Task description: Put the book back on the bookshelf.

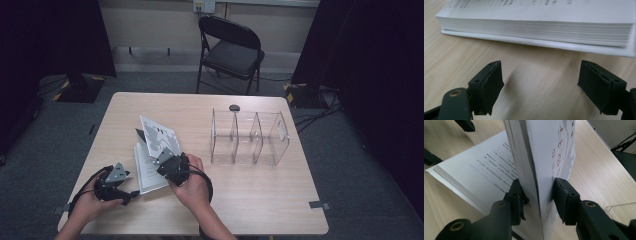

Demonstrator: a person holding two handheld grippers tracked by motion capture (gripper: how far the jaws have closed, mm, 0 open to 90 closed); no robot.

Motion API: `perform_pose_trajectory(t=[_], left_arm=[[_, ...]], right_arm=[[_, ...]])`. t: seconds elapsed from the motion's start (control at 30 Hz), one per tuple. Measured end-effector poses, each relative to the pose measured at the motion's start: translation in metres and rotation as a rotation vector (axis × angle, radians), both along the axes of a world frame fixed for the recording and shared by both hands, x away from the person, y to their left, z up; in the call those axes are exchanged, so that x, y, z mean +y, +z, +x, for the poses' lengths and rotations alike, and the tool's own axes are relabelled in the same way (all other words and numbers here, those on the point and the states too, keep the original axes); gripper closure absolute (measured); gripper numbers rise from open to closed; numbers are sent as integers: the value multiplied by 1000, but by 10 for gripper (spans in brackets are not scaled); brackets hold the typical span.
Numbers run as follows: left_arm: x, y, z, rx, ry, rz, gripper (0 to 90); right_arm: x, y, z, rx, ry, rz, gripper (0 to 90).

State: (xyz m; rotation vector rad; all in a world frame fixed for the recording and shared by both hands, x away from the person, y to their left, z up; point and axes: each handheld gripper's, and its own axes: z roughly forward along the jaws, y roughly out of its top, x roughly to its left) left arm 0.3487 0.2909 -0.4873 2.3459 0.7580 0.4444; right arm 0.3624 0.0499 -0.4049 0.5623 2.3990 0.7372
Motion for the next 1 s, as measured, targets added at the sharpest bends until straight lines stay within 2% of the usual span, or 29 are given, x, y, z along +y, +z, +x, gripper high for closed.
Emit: perform_pose_trajectory(t=[0.17,0.33,0.37,0.43,0.53,0.6,0.7,0.77,0.9,0.97,1.0], left_arm=[[-2,-1,1,-6,16,-13,195],[-7,-3,2,-41,18,-20,196],[-8,-2,2,-75,23,-18,201],[-9,-1,1,-84,29,-34,203],[-10,1,0,-100,29,-26,215],[-11,3,-2,-114,23,-12,223],[-16,10,-5,-164,9,41,223],[-19,15,-9,-188,-13,56,238],[-23,21,-15,-199,-49,62,270],[-26,25,-18,-203,-57,44,255],[-28,28,-20,-217,-70,30,234]], right_arm=[[2,11,-5,12,9,-6,614],[4,17,-9,28,21,-24,615],[4,17,-9,29,20,-26,615],[4,17,-9,31,23,-26,615],[4,18,-9,27,28,-25,614],[4,20,-9,34,29,-32,614],[4,23,-7,30,40,-40,615],[5,25,-7,34,46,-52,615],[8,31,-5,43,44,-57,615],[9,32,-4,39,48,-55,615],[10,34,-3,38,51,-57,616]])
